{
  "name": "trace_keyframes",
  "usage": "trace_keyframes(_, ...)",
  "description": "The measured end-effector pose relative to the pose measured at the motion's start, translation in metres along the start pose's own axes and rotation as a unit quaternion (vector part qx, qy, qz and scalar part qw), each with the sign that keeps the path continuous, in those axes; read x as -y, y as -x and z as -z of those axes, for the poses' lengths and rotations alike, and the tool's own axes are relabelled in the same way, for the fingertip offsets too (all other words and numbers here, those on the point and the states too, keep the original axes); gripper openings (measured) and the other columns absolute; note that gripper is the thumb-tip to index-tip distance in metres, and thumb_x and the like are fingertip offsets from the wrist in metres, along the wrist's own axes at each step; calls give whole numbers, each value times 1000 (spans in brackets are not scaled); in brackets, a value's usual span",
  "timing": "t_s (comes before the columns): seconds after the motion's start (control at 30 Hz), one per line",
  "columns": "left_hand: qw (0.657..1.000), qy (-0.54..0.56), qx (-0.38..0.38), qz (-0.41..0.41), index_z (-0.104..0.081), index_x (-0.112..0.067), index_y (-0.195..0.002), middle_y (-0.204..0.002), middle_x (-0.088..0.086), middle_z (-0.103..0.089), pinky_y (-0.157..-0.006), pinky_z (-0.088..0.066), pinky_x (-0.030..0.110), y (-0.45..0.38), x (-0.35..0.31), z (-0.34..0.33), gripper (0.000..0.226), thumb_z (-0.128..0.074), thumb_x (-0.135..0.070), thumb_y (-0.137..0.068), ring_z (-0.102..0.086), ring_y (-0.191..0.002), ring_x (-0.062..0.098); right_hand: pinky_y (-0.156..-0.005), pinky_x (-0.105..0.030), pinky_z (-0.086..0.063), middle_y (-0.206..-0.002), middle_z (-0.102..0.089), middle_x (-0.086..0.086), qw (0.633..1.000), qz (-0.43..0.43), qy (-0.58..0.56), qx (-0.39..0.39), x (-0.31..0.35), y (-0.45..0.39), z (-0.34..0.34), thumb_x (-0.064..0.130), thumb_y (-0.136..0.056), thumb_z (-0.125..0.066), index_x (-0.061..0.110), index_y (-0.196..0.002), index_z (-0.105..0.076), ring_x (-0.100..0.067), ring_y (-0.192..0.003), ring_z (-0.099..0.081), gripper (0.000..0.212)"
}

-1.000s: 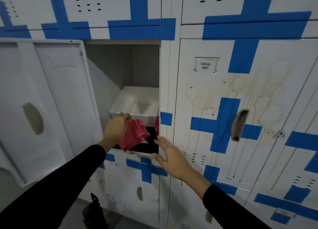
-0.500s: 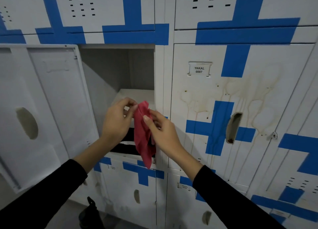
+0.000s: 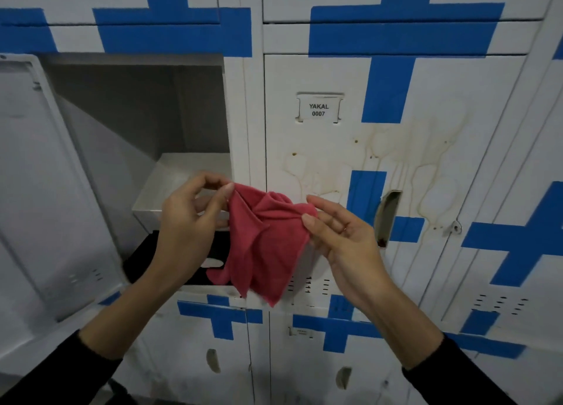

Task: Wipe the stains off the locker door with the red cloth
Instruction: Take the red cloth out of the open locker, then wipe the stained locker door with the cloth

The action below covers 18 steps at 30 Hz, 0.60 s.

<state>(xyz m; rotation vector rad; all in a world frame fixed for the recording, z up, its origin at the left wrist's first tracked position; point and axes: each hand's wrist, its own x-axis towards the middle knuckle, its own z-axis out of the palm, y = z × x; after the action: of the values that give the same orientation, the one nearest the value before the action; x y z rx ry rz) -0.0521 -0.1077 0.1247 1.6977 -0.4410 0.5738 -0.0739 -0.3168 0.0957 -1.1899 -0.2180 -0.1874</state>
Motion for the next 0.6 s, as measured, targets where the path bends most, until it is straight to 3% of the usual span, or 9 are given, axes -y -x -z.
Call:
trace_keyframes(0.13, 1000, 12, -8, 2, -54, -6, -97, -86, -5, -61, -63, -58, 24, -10, -3, -3, 16, -46, -21, -95, -66, -77, 9, -74, -22, -55, -99, -73, -11, 1000, 12, 28, 4, 14, -5, 20, 12, -74, -70, 11, -116, -66, -18, -90, -70, 42)
trace_keyframes(0.23, 1000, -18, -17, -15, -50, -17, -94, -85, 1, -58, -61, -59, 28, -21, -7, 0, 13, -41, -26, -97, -64, -74, 12, -76, -26, -57, -96, -74, -7, 996, 50, 79, 5, 24, -8, 34, 10, -78, -69, 7, -107, -67, -20, -92, -71, 29)
trace_keyframes(0.37, 990, -127, -5, -56, -42, -28, -94, -74, 21, -48, -54, -56, 45, -32, -14, 5, 13, -32, -35, -99, -54, -60, 29, -58, -24, -54, -75, -63, -3, 966, 124, 227, -18, 37, -13, 49, 12, -96, -55, 13, -96, -56, -12, -68, -63, 2)
trace_keyframes(0.4, 985, -164, 6, -62, -41, -29, -94, -66, 19, -43, -51, -52, 41, -34, -15, 7, 13, -31, -36, -99, -49, -53, 21, -51, -24, -50, -67, -58, -1, 951, 138, 274, -30, 39, -13, 53, 18, -99, -51, 18, -95, -52, -12, -60, -58, 4)
trace_keyframes(0.47, 971, -227, 32, -64, -41, -30, -91, -55, 4, -37, -45, -39, 29, -38, -14, 7, 14, -31, -36, -98, -40, -45, 7, -44, -39, -49, -61, -48, -5, 923, 150, 350, -52, 44, -11, 59, 29, -100, -47, 26, -93, -48, -23, -54, -50, 7)
trace_keyframes(0.53, 976, -208, 56, -30, -46, -29, -89, -52, -1, -40, -47, -33, 27, -37, -16, 3, 16, -36, -38, -97, -39, -46, 7, -50, -46, -55, -64, -53, -9, 912, 135, 382, -67, 49, -7, 64, 34, -99, -46, 25, -96, -49, -33, -58, -57, 10)
trace_keyframes(0.6, 991, -119, 45, 37, -52, -28, -87, -61, 2, -53, -54, -39, 28, -33, -20, -1, 16, -42, -39, -95, -49, -56, 15, -56, -42, -60, -75, -67, -10, 921, 77, 376, -63, 56, -1, 71, 37, -97, -49, 19, -104, -57, -28, -68, -67, 21)
